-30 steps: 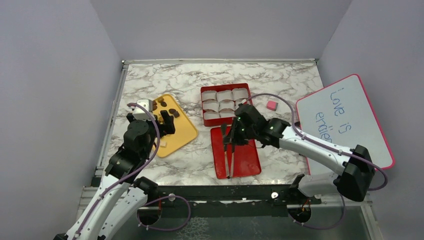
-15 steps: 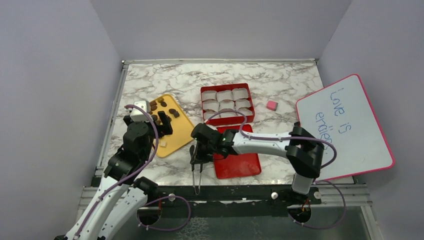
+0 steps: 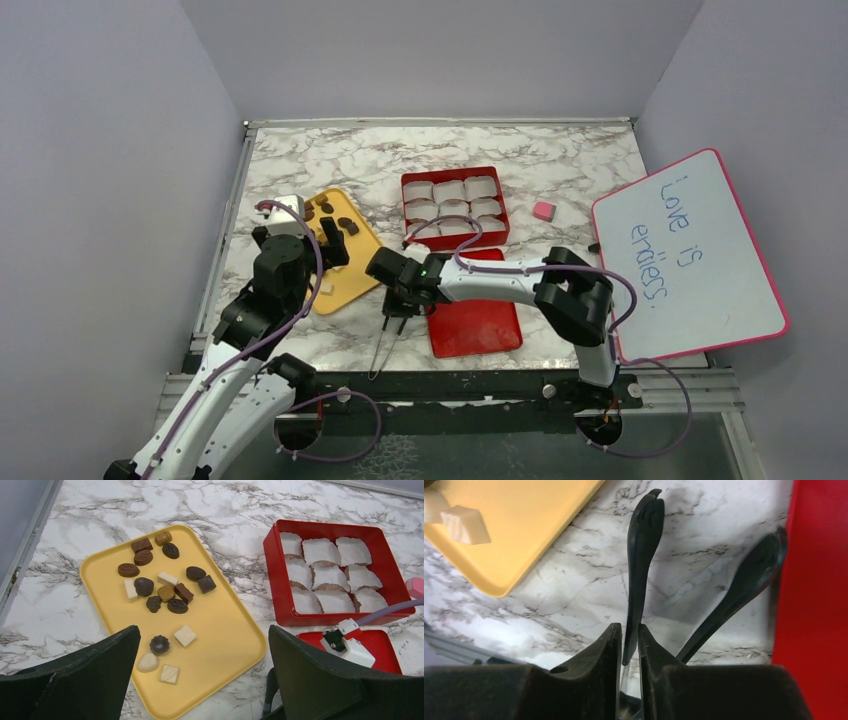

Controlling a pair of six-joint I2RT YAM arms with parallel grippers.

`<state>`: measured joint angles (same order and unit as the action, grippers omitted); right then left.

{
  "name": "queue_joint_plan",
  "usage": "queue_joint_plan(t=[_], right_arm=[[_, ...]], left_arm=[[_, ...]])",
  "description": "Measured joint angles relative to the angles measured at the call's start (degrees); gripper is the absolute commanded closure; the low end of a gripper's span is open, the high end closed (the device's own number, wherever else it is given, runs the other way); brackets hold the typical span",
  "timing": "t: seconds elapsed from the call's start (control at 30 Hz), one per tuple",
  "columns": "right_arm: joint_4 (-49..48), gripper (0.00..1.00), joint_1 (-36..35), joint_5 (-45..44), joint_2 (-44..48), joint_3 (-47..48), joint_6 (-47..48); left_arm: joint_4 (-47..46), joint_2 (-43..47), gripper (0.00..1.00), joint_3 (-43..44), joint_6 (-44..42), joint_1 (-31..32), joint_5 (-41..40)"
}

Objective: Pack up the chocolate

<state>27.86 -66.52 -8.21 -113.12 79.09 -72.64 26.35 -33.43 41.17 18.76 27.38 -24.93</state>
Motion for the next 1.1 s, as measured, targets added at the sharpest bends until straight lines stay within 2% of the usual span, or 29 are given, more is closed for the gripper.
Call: queue_joint_plan(t=[0.17,0.33,0.53,0.67,0.77,0.9,1.1], right_arm=[[2.1,0.55,0.1,-3.1,-0.1,0.6,1.6],[2.4,0.37,0.2,-4.6,2.1,0.5,7.1],[2.0,0.1,0.2,-6.4,15.3,-4.7,14.5],[2.5,0.06,0.2,-9.6,24.3,-8.0,17.3],[4.5,0.02,0.2,-13.2,28.8,-9.6,18.6],[7.1,0.0,0.2,-18.8,35.1,-13.0,19.2],[8.2,0.0,0.2,-24.3,45.7,-18.4,20.5]], left_arm=[[0.0,-0.7,0.01,0.0,1.1,0.0,0.0],[0.6,-2.0,0.02,0.7,3.0,0.0,2.2],[3.6,-8.3,0.02,2.1,6.5,0.0,11.5],[4.4,-15.5,0.01,2.4,8.3,0.0,19.5],[5.4,-20.5,0.01,2.4,8.7,1.5,22.6],[6.5,-25.4,0.03,2.5,9.7,6.7,24.5],[6.8,-28.6,0.13,2.4,13.7,15.9,24.3]])
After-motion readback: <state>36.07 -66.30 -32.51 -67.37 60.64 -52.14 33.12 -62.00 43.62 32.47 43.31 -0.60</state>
